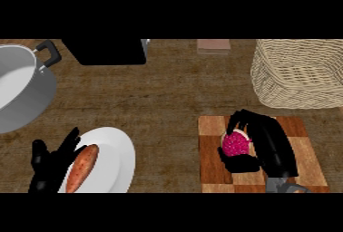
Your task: Pick the cupcake from the cutting board and place it in the basket
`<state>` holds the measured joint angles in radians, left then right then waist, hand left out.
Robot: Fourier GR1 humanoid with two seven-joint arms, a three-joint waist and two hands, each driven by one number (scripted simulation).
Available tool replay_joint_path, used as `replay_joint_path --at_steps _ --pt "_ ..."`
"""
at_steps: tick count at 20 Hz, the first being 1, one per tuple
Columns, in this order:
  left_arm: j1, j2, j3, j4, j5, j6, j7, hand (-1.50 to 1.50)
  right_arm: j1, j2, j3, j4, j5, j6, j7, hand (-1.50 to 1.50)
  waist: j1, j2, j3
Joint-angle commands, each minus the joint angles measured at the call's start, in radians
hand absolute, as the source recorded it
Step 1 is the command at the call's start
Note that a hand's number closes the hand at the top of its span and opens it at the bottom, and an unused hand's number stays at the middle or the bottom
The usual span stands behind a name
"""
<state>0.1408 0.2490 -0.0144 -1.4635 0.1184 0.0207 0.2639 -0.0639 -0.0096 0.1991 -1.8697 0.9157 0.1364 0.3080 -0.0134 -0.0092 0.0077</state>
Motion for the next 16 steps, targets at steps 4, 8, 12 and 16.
replay_joint_path --at_steps 4,8,12,16 --pt "-0.017 -0.039 -0.029 0.065 -0.031 0.02 0.005 0.0 -0.177 0.009 -0.146 -0.282 -0.202 0.022 0.272 1.5 -0.005 0.006 -0.009" --pt "0.015 -0.058 -0.042 0.037 -0.051 0.039 0.002 0.0 -0.357 -0.066 -0.309 -0.305 -0.203 0.123 0.427 1.5 0.009 0.007 -0.009" --pt "-0.022 -0.002 0.013 0.043 -0.006 -0.016 0.039 0.0 -0.525 -0.151 -0.443 -0.273 -0.286 0.188 0.548 1.5 0.01 0.007 -0.009" --pt "-0.054 -0.033 -0.006 0.052 -0.028 0.006 0.053 0.0 -0.686 -0.256 -0.558 -0.069 -0.35 0.173 0.545 1.5 0.017 0.01 -0.008"
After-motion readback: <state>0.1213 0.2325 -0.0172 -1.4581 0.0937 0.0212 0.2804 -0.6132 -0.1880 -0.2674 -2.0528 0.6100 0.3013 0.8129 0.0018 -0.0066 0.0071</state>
